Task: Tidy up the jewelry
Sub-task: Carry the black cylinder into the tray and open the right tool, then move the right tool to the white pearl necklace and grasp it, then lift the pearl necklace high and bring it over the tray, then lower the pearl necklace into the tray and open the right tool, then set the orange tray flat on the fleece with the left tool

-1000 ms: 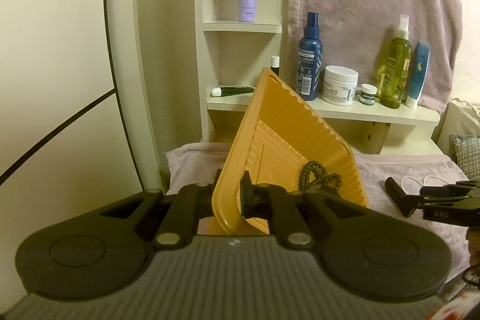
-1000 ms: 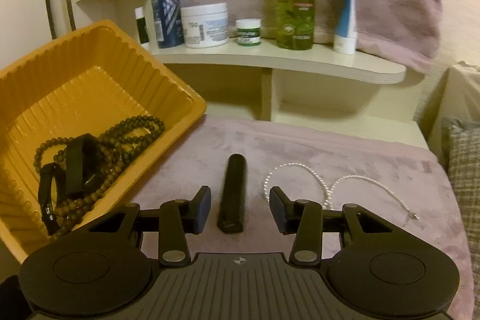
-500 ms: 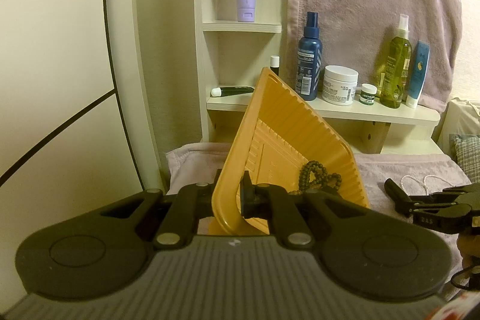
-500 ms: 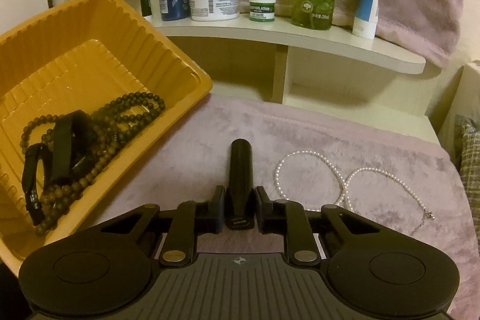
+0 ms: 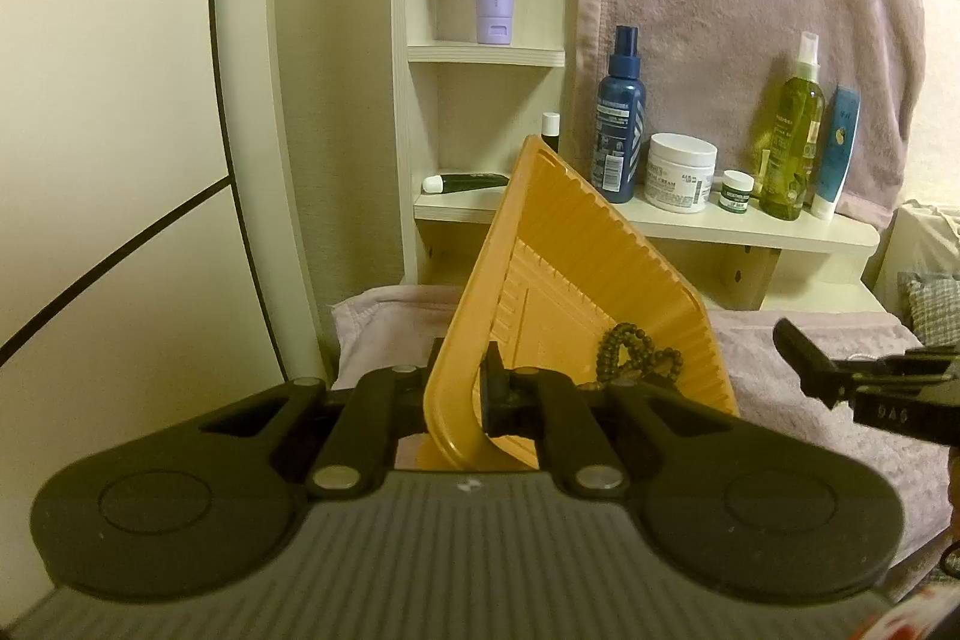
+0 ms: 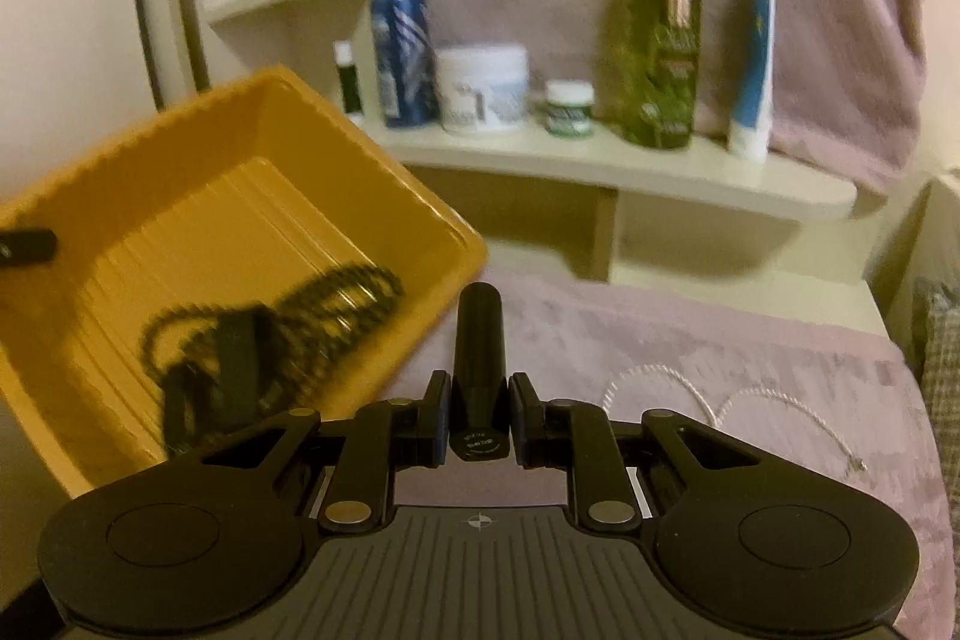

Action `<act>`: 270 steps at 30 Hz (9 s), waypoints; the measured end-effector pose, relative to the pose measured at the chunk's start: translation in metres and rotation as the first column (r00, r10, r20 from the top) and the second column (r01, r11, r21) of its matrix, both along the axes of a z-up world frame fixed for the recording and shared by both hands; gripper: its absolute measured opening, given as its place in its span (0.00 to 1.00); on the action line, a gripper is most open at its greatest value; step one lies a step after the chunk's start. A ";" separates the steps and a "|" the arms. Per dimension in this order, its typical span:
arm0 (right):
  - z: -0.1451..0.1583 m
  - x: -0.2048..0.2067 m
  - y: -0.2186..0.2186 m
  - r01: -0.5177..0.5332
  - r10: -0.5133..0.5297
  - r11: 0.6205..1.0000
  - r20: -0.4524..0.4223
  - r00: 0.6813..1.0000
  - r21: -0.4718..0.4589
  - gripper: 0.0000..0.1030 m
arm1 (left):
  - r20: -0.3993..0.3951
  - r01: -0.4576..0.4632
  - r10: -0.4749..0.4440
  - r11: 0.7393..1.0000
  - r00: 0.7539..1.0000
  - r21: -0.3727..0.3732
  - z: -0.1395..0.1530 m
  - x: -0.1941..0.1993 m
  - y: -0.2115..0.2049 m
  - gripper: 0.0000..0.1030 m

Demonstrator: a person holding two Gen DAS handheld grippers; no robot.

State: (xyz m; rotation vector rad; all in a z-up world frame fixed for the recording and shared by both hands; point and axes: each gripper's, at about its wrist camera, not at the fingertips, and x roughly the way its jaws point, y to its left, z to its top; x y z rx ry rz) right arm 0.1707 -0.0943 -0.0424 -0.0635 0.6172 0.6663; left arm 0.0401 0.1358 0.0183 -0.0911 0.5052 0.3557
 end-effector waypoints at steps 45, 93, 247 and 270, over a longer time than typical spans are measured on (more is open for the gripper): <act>0.029 -0.035 0.069 -0.257 0.271 0.949 -0.054 0.961 0.183 0.47 | 0.004 0.000 0.000 1.000 1.000 -0.006 0.001 -0.003 0.000 0.07; -0.038 0.035 -0.086 0.094 -0.093 0.987 0.017 0.996 -0.131 0.17 | -0.005 0.005 -0.005 1.000 1.000 0.019 0.003 0.001 -0.005 0.07; 0.033 0.007 -0.018 0.001 0.030 0.983 -0.163 0.986 0.182 0.53 | -0.009 -0.021 0.019 0.969 1.000 -0.247 -0.026 -0.015 0.052 0.07; 0.021 -0.013 -0.043 0.097 -0.054 0.978 -0.225 0.973 0.185 0.54 | -0.079 -0.074 0.041 0.874 0.996 -0.480 -0.077 -0.020 0.105 0.21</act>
